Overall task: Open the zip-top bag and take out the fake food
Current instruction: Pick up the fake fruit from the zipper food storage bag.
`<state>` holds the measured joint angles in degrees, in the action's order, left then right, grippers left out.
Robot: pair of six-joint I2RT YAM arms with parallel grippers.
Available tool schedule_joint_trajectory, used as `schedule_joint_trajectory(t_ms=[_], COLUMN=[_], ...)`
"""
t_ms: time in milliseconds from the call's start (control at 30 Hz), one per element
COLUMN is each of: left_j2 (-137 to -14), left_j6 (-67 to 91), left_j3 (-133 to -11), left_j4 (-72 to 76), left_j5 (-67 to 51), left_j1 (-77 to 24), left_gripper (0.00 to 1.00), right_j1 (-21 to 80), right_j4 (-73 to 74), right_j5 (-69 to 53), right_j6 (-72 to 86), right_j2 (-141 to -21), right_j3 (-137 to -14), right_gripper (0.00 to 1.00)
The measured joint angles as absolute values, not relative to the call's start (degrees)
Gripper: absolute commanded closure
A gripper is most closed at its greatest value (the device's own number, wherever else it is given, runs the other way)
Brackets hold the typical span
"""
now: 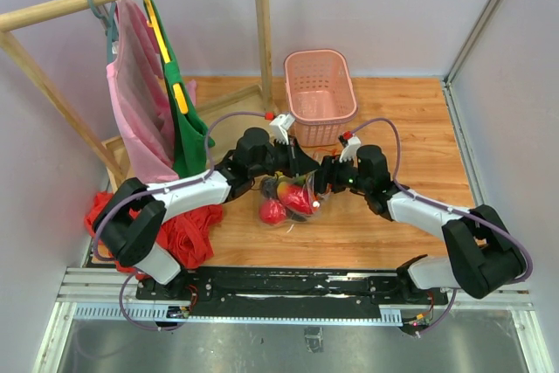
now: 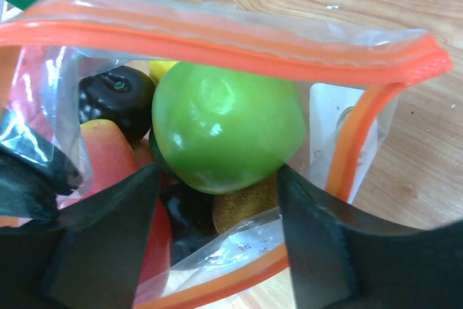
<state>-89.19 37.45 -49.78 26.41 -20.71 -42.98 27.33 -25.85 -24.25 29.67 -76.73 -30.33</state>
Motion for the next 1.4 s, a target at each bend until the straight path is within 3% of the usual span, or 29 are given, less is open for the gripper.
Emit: schedule_joint_trajectory(t_ms=[100, 367, 600, 867, 1100, 1233, 1400], left_j2=[-86.9, -83.0, -80.7, -79.5, -78.6, -74.7, -70.7], left_j6=[36.9, 36.2, 36.3, 36.7, 37.2, 36.8, 37.4], left_j3=[-49.2, -48.7, -46.7, -45.6, -45.6, -45.6, -45.6], left_j4=[24.7, 18.9, 17.0, 17.7, 16.9, 13.6, 9.6], left_j5=[-20.3, -24.4, -24.5, -24.5, -21.8, -16.6, -11.0], left_j1=[-43.2, -46.8, -46.7, -46.7, -46.7, -46.7, -45.7], left_gripper=[1.0, 1.0, 1.0, 0.98, 0.54, 0.52, 0.58], right_j1=[27.3, 26.3, 23.9, 24.8, 25.1, 25.1, 25.1], right_j4=[-26.6, -30.4, -31.4, -31.6, -31.6, -31.6, -31.8], right_j5=[-24.9, -28.3, -32.9, -33.3, -32.5, -32.3, -32.5], right_j6=[27.5, 22.5, 22.5, 24.2, 25.5, 25.7, 25.6], right_j2=[-76.7, -74.7, -72.9, -72.7, -74.2, -75.4, -75.9], right_j3=[-30.3, -30.3, -30.0, -29.3, -29.3, -29.3, -29.3], right_gripper=[0.44, 0.42, 0.25, 0.15, 0.14, 0.17, 0.2])
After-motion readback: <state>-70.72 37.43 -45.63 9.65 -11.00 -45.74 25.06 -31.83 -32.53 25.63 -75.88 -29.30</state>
